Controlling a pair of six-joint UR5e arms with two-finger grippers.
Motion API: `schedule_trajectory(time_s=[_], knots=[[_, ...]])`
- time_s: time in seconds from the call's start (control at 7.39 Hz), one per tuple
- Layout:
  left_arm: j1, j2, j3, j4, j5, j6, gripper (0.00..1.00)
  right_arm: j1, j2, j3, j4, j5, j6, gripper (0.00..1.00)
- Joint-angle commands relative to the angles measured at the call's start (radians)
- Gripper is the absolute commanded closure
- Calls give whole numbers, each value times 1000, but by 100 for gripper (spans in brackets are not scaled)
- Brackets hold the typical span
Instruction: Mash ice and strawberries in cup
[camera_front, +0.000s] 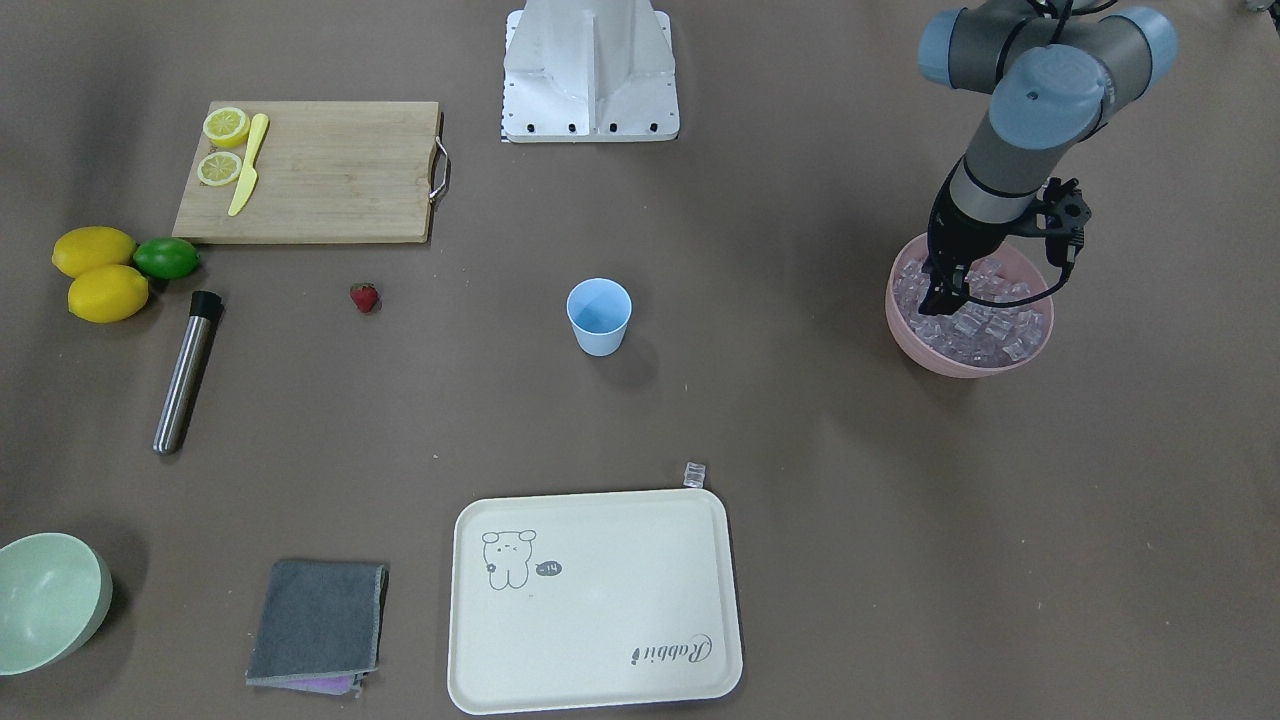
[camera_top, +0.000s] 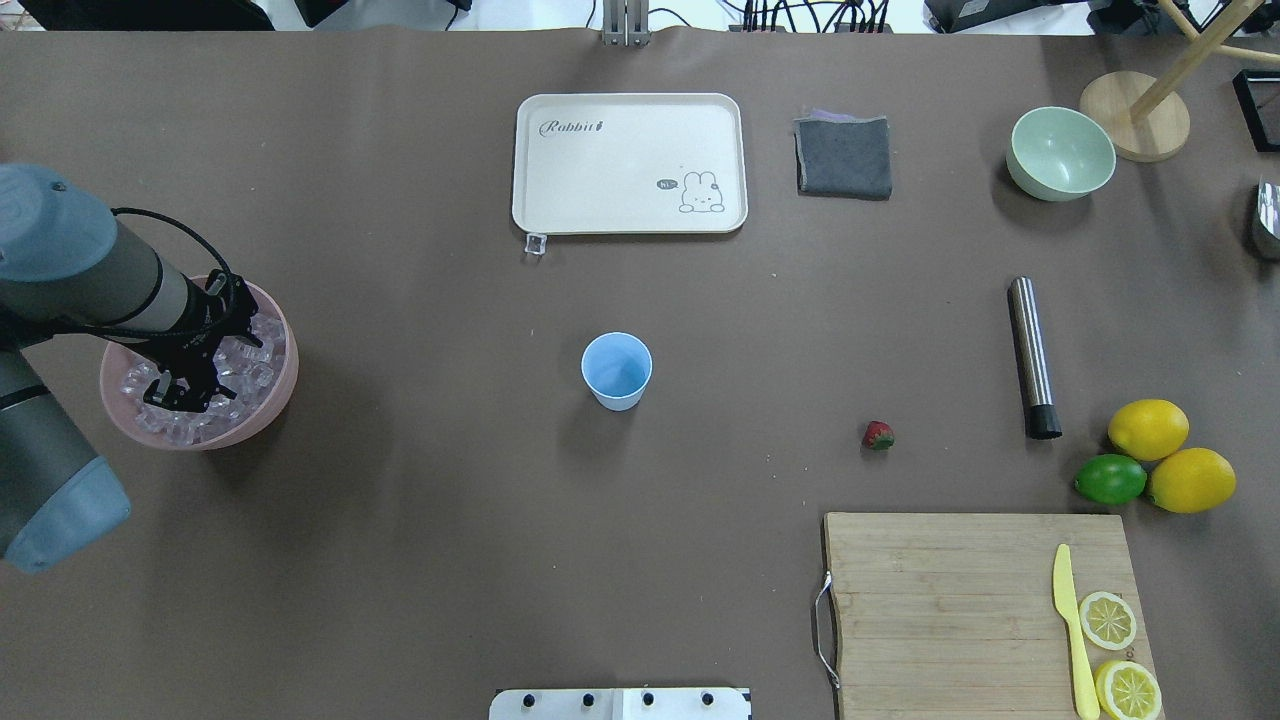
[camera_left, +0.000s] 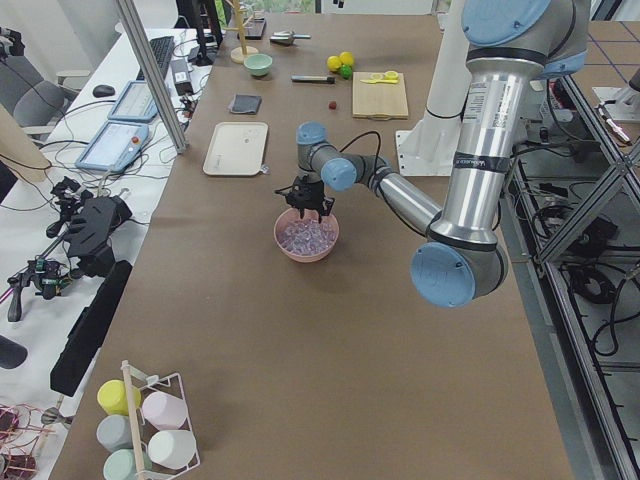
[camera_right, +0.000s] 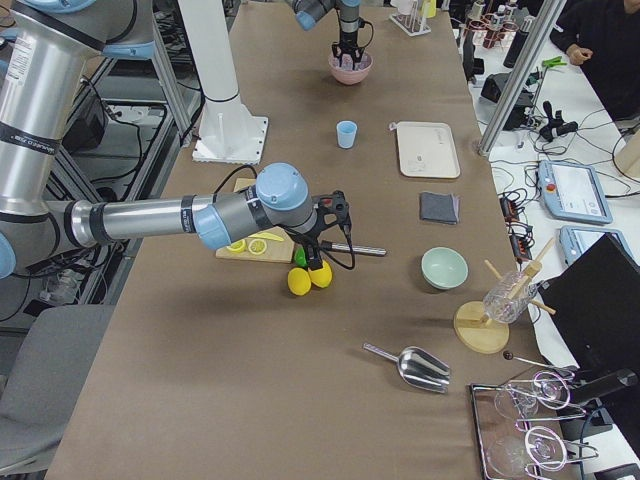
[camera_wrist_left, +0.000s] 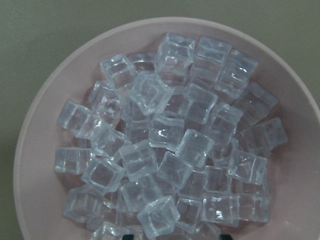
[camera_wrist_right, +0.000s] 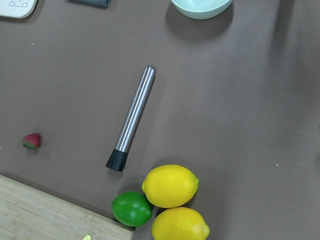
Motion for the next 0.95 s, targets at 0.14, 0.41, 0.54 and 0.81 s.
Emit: schedule_trajectory(time_s=[0.14,0.41,0.54,0.81], knots=[[8,-5,15,-2,-2,-5,36,14,-8,7,1,6,1,0],[8,2,18,-2,-28,-3,40,37,-18,18,2,49,-1,0],[8,5,30,-5,-29,-2,41,36,-20,18,1,48,-1,0],[8,5,31,-5,-31,1,44,36,-22,18,1,48,-1,0]])
